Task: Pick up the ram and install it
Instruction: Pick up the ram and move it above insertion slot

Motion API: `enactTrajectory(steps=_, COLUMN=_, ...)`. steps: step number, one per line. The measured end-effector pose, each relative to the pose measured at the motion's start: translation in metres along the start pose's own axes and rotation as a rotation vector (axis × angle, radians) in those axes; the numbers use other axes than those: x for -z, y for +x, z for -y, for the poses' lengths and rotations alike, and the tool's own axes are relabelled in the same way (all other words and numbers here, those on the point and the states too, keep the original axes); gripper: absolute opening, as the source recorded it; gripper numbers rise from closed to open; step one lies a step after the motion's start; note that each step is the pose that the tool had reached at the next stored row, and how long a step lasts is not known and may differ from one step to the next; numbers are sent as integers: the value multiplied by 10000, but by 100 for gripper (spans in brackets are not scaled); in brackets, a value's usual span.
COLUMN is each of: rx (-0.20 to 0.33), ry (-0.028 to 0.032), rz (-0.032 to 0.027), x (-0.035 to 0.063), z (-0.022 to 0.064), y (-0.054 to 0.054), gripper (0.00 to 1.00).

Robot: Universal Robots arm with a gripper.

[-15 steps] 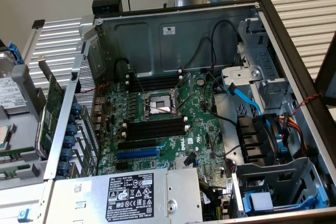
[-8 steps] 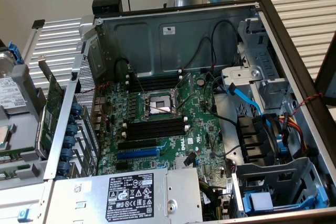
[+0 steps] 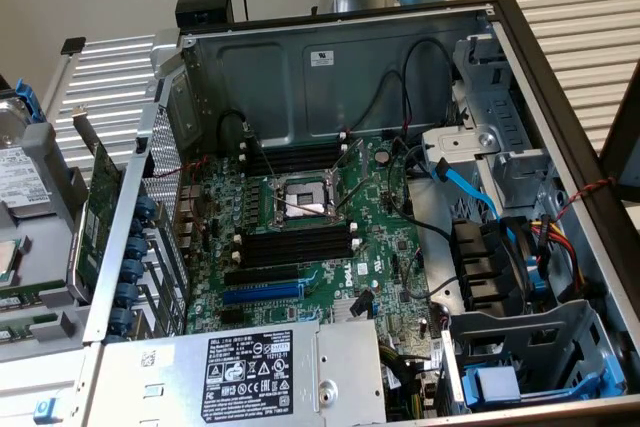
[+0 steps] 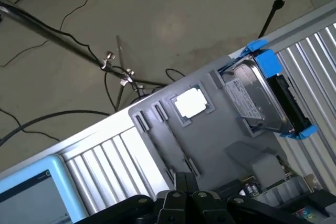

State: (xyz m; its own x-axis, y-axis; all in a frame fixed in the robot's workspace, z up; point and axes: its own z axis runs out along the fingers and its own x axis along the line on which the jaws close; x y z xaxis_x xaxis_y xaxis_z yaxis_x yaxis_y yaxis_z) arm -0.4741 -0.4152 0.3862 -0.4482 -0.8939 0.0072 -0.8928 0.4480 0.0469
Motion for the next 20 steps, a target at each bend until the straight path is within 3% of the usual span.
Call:
enactTrajectory(steps=15, rx=2716, ry=38, rz=-121, x=-27, z=1, y=0, gripper=11)
enactTrajectory(steps=18, rx=3260, ry=78, rz=-134, x=-32, z=1, y=-1, gripper=11)
enactTrajectory(steps=20, rx=3604, ry=140, rz=-129, x=-35, z=1, y=-1, gripper=11)
